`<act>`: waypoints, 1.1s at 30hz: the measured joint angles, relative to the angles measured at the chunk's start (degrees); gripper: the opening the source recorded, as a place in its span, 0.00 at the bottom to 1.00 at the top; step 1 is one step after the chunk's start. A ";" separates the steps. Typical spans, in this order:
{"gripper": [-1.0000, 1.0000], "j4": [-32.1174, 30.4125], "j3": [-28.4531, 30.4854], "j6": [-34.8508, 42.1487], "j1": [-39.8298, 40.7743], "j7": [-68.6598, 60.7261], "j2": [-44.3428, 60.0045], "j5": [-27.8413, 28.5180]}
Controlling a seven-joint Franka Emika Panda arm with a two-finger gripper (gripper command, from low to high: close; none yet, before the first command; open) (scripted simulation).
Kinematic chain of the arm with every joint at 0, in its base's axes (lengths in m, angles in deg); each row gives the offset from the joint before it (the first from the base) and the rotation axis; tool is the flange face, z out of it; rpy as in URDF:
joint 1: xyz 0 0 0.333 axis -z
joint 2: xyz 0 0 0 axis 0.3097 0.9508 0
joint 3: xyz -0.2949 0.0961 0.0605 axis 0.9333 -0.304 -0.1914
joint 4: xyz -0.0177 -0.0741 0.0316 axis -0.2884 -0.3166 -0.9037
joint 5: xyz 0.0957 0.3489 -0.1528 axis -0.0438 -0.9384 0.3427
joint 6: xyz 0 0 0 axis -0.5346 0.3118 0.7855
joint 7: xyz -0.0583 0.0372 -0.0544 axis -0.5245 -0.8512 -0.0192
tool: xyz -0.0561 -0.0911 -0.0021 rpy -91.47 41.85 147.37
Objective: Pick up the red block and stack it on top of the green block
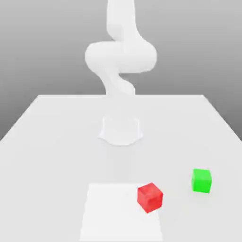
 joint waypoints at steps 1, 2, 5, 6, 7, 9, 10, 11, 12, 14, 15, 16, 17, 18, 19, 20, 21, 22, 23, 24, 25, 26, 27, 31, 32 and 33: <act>0.50 -1.27 0.15 -1.37 -0.71 -1.04 2.39 -0.15; 0.50 -2.49 0.25 -2.67 -1.36 -2.03 4.66 -0.31; 0.50 -5.94 0.45 -6.35 -3.15 -4.83 11.07 -0.75; 0.50 -7.08 0.48 -7.56 -3.72 -5.74 13.16 -0.88; 0.50 -8.21 0.46 -8.76 -4.24 -6.65 15.25 -1.02; 0.50 -10.47 0.41 -11.15 -5.28 -8.43 19.41 -1.24; 0.50 -11.59 0.34 -12.35 -5.76 -9.30 21.49 -1.34; 0.50 -12.72 0.26 -13.55 -6.23 -10.16 23.57 -1.41; 0.50 -13.85 0.14 -14.75 -6.66 -11.01 25.64 -1.46; 0.50 -16.11 -0.22 -17.15 -7.40 -12.62 29.80 -1.46; 0.50 -17.24 -0.42 -18.35 -7.72 -13.37 31.87 -1.38; 0.50 -18.37 -0.64 -19.55 -8.01 -14.07 33.94 -1.23; 0.50 -19.49 -0.87 -20.75 -8.32 -14.71 36.02 -0.99; 0.50 -20.62 -1.08 -21.95 -8.85 -15.26 38.09 -0.64; 0.50 -21.75 -1.01 -23.12 -9.29 -15.72 40.15 -0.16; 0.50 -22.27 -1.04 -24.58 -9.62 -15.95 42.22 0.19; 0.50 -22.38 -0.97 -26.19 -9.58 -16.03 44.29 0.41; 0.50 -22.29 -0.91 -27.89 -9.60 -16.04 46.37 0.58; 0.50 -22.09 -0.85 -29.62 -9.62 -16.01 48.44 0.70; 0.50 -21.84 -0.79 -31.37 -9.65 -15.97 50.51 0.80; 0.50 -21.56 -0.73 -33.14 -9.69 -15.94 52.59 0.85; 0.50 -21.27 -0.69 -34.93 -9.72 -15.90 54.69 0.90; 0.00 -21.13 -0.66 -35.84 -9.74 -15.88 55.76 0.92; 0.00 -21.13 -0.67 -35.81 -9.74 -15.80 55.76 1.00; 0.00 -21.13 -0.68 -35.79 -9.73 -15.76 55.76 1.05; 0.00 -21.05 -0.69 -36.25 -9.70 -15.73 56.29 1.08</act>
